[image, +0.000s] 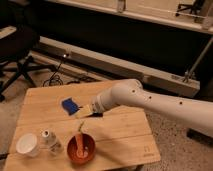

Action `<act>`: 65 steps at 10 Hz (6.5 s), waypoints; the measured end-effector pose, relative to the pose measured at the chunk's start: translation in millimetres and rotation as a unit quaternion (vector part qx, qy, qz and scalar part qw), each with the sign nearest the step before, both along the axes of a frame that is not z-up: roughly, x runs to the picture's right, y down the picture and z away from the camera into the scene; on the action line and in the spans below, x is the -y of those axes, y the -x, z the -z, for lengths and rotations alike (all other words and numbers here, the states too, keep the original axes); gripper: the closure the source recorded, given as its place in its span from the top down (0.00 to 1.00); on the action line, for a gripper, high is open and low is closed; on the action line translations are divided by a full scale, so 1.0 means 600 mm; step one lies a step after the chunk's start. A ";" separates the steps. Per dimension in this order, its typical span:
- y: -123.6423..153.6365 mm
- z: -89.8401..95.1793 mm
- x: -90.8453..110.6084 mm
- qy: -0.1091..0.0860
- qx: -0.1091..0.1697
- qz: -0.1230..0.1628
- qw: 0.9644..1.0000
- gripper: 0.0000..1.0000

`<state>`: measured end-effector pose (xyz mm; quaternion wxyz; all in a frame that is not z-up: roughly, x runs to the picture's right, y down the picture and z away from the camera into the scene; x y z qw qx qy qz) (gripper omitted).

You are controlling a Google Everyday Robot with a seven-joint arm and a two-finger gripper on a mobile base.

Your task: Place the pepper on the white sponge

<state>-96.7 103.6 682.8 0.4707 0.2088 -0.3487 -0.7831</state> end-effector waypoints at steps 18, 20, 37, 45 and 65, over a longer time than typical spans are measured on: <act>0.057 -0.041 -0.218 0.006 0.143 0.064 0.988 0.80; 0.052 -0.051 -0.217 0.010 0.134 0.061 0.989 0.80; 0.075 -0.060 -0.183 0.048 0.158 0.029 0.986 0.15; 0.119 -0.019 0.133 -0.035 0.155 -0.068 0.985 0.00; 0.206 -0.288 0.126 0.127 0.079 -0.007 0.989 0.00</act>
